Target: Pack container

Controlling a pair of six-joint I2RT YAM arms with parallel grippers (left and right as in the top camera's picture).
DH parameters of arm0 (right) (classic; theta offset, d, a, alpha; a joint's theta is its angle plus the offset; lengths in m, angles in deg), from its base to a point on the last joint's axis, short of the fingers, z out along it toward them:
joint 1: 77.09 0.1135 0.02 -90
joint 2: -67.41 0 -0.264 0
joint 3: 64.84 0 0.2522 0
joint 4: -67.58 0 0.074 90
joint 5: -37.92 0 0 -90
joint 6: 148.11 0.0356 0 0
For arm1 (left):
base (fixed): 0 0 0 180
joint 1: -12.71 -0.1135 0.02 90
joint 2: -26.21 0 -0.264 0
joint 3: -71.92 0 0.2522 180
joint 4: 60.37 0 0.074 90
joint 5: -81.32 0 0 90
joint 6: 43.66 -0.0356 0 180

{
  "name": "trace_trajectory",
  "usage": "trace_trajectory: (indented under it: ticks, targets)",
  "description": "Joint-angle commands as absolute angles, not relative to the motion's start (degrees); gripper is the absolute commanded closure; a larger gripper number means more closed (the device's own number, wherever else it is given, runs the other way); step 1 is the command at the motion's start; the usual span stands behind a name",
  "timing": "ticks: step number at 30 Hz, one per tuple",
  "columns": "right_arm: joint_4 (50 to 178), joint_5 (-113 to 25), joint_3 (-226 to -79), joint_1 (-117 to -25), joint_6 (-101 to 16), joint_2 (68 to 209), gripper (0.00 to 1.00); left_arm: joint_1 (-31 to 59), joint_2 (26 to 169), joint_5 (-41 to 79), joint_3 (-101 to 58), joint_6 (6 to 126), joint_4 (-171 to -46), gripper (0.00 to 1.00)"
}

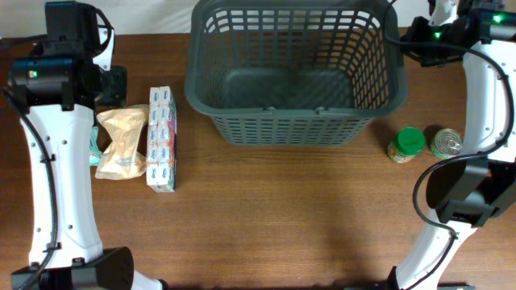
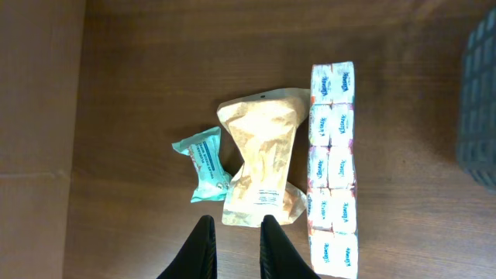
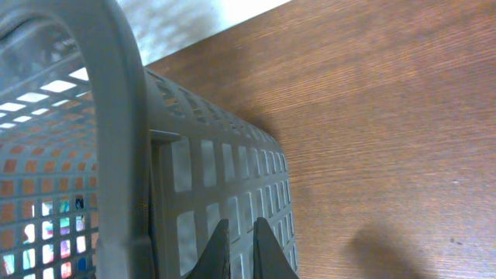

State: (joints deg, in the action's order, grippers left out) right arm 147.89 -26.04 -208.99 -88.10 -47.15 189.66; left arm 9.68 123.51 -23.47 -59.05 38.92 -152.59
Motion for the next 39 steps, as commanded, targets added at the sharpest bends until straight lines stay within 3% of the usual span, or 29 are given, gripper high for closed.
trace_trajectory:
  ticks: [1, 13, 16, 17, 19, 21, 22, 23, 25, 29, 39]
  targets:
    - [147.28, -23.7, -209.14, -84.75, -47.82, 189.4, 0.96, 9.42, 123.77, -22.81, -58.98, 39.64, -152.81, 0.89]
    - [148.02, -29.19, -209.29, -87.38, -46.97, 189.07, 0.96, 9.02, 123.77, -22.88, -58.98, 39.62, -152.7, 0.88]
    - [148.63, -27.13, -209.77, -91.71, -45.57, 186.8, 0.96, 6.97, 124.62, -22.73, -58.83, 39.64, -151.19, 0.81]
    - [148.61, -26.74, -209.97, -92.82, -45.57, 185.99, 0.96, 5.64, 125.65, -20.87, -58.83, 39.6, -150.95, 0.73]
    - [148.56, -26.85, -210.54, -96.51, -45.57, 183.22, 0.94, 3.23, 128.36, -10.33, -58.83, 36.15, -152.04, 0.64]
    - [148.54, -26.83, -210.73, -99.92, -45.57, 181.25, 0.62, 1.77, 131.2, -3.21, -58.83, 34.03, -154.07, 0.53]
    - [148.67, -26.81, -210.73, -101.61, -45.57, 180.48, 0.37, 1.24, 133.25, -1.61, -58.83, 34.03, -155.47, 0.49]
    - [149.05, -26.81, -210.73, -103.2, -45.57, 179.87, 0.18, 1.02, 134.87, -1.0, -58.83, 33.98, -156.61, 0.48]
    - [150.44, -26.81, -210.73, -107.51, -45.57, 178.95, 0.01, 1.09, 139.48, 3.39, -58.83, 31.23, -158.42, 0.48]
    - [151.47, -26.83, -210.73, -112.88, -45.57, 178.93, 0.01, 1.55, 146.04, 8.42, -58.83, 25.68, -160.59, 0.48]
    - [151.38, -27.09, -210.73, -115.75, -45.62, 179.06, 0.01, 6.07, 153.82, 1.99, -58.72, 21.39, -160.26, 0.48]
